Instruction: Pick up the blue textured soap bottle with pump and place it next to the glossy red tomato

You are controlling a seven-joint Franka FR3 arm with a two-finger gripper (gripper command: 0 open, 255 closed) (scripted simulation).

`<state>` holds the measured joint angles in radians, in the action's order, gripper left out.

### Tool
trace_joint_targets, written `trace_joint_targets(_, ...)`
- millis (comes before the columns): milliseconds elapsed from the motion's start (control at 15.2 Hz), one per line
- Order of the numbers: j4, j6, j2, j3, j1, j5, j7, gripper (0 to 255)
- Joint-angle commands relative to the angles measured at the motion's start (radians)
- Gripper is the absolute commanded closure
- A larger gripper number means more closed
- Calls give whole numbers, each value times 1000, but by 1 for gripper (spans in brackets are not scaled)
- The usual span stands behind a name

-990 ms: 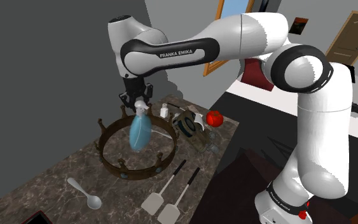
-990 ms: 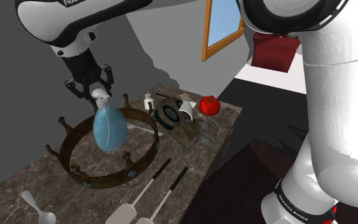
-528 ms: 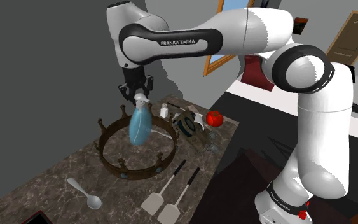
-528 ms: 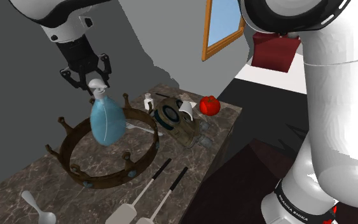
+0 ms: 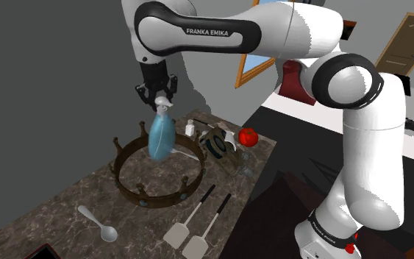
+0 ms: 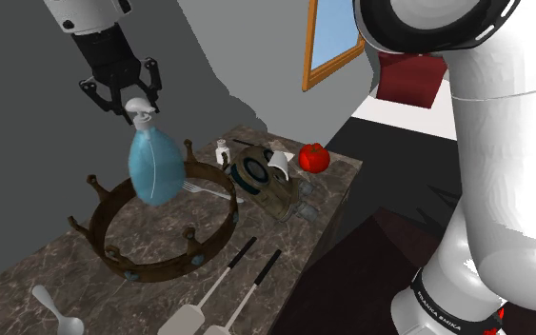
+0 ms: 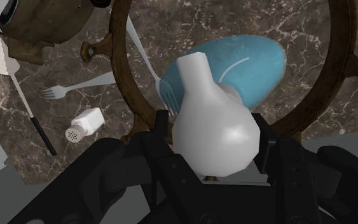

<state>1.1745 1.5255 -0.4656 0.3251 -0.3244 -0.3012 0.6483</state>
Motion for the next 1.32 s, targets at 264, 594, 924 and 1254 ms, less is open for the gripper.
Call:
trace_joint_targets(264,-133,-99,-32,-2,-22,-10,-16,255)
trace_joint_targets(594,-283,-198,-81,-7,-50,-26,-33,255)
trace_joint_targets(924,-34,-132,113,-2,47,26,-75,255)
trace_joint_targets(1254,166,-96,301,-22,135,82,-157,255)
